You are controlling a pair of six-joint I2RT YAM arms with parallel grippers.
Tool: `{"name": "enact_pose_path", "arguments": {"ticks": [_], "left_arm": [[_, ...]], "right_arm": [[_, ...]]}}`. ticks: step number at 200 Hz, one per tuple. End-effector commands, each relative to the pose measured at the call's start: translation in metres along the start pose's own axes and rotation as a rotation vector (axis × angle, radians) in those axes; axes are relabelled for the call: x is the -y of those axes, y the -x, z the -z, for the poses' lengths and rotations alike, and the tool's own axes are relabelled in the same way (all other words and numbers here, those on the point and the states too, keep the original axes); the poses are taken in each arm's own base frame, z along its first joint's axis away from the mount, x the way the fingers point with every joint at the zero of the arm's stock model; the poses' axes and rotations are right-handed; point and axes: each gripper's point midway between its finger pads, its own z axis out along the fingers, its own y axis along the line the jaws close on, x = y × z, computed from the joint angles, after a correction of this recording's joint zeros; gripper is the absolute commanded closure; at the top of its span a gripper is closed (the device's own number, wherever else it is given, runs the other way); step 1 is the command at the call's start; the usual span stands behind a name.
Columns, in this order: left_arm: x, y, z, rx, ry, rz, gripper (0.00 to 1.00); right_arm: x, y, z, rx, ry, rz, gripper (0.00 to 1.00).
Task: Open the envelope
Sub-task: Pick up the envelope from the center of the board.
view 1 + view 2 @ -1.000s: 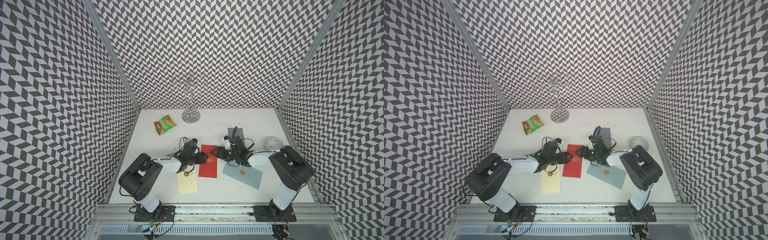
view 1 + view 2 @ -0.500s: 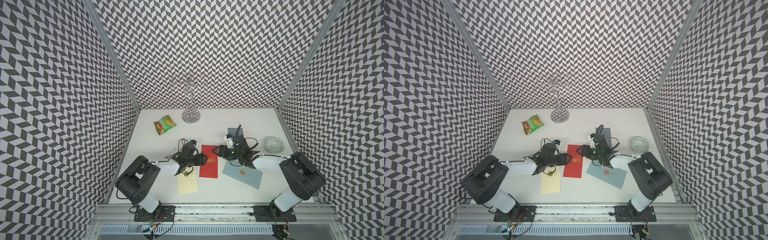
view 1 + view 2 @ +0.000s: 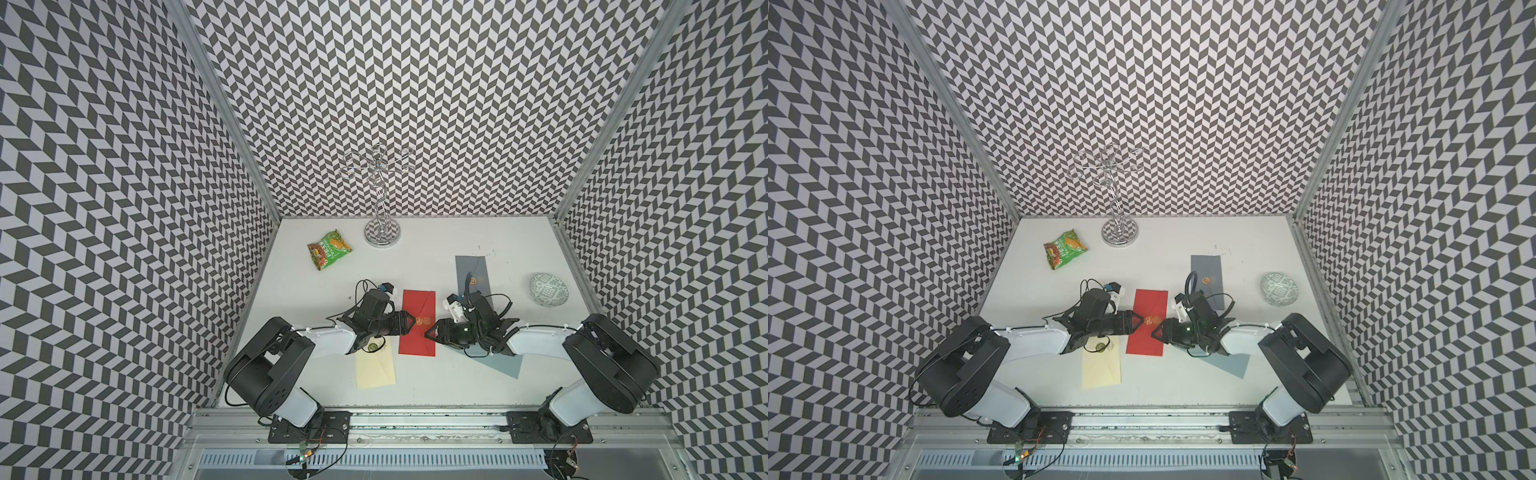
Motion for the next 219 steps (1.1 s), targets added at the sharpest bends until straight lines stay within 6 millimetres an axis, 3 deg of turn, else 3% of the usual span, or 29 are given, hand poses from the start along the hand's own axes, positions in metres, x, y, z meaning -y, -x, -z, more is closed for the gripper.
{"name": "enact_pose_path", "arguments": {"ticks": [1, 45, 81, 119, 171, 219], "left_arm": [[0.006, -0.009, 0.000, -0.028, -0.022, -0.006, 0.37], [0.000, -0.017, -0.006, -0.058, -0.003, 0.000, 0.38], [-0.007, -0.022, -0.009, -0.070, 0.024, 0.015, 0.38], [-0.011, -0.028, -0.011, -0.081, 0.025, 0.028, 0.38], [-0.013, -0.029, -0.012, -0.078, 0.023, 0.034, 0.39], [-0.008, -0.028, -0.014, -0.074, -0.007, 0.028, 0.39]], "right_arm": [[0.000, -0.003, 0.002, 0.017, -0.014, -0.026, 0.43], [0.017, -0.004, -0.003, 0.034, -0.083, -0.088, 0.40], [0.019, -0.003, -0.009, 0.033, -0.065, -0.117, 0.41], [0.004, 0.003, -0.012, 0.033, 0.009, -0.082, 0.41], [-0.044, 0.020, 0.012, 0.116, 0.211, 0.030, 0.41], [-0.053, 0.023, 0.021, 0.137, 0.299, 0.015, 0.40]]}}
